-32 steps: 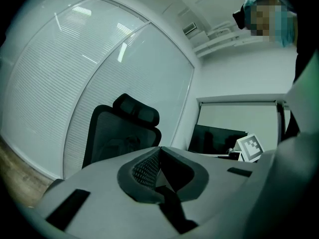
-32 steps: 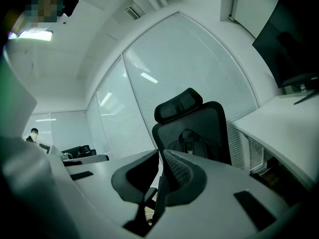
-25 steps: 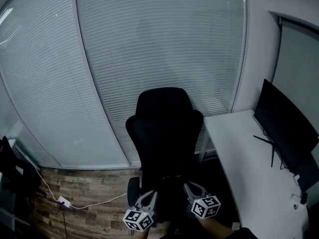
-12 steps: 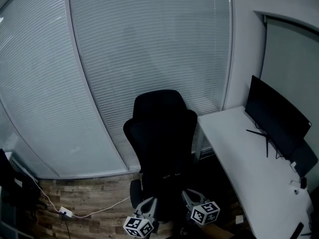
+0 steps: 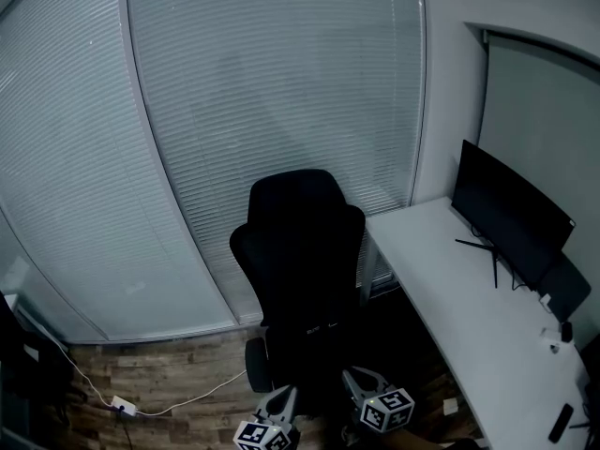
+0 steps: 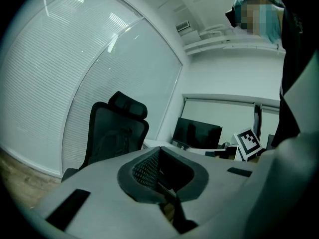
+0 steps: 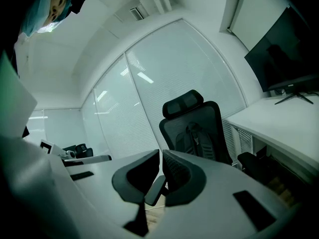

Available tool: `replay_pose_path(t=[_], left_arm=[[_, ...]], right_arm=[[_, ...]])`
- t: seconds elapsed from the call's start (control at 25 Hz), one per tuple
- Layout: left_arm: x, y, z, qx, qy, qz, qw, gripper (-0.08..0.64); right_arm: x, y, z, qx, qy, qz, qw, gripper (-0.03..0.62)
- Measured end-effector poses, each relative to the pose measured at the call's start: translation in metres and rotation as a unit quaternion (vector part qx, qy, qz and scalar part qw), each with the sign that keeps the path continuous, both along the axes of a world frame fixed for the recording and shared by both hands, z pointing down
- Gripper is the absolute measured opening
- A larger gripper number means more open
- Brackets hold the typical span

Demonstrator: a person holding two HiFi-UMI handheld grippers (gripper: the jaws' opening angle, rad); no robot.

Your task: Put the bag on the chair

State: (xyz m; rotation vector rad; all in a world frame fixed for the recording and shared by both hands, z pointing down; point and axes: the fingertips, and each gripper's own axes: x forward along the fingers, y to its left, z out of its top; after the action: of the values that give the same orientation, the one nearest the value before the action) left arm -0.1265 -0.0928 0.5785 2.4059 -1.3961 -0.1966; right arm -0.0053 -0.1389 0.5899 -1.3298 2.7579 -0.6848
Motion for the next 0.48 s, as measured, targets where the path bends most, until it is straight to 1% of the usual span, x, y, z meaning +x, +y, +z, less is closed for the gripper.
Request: replay_pose_path(t=[0.28, 0.48], left_arm=[[-0.017, 0.020, 0.004, -0.004, 0.002, -0.008, 1.0000, 0.018], [-0.018, 0.029, 0.004, -0.002, 0.006, -0.008, 0.9999, 0.018]], right_arm=[[-0.002, 0.025, 0.008, -0.008, 0.003, 0.008, 1.000, 0.051], [0.000, 0.034, 0.009, -0.009, 0.005, 0.014, 1.000, 0.049]])
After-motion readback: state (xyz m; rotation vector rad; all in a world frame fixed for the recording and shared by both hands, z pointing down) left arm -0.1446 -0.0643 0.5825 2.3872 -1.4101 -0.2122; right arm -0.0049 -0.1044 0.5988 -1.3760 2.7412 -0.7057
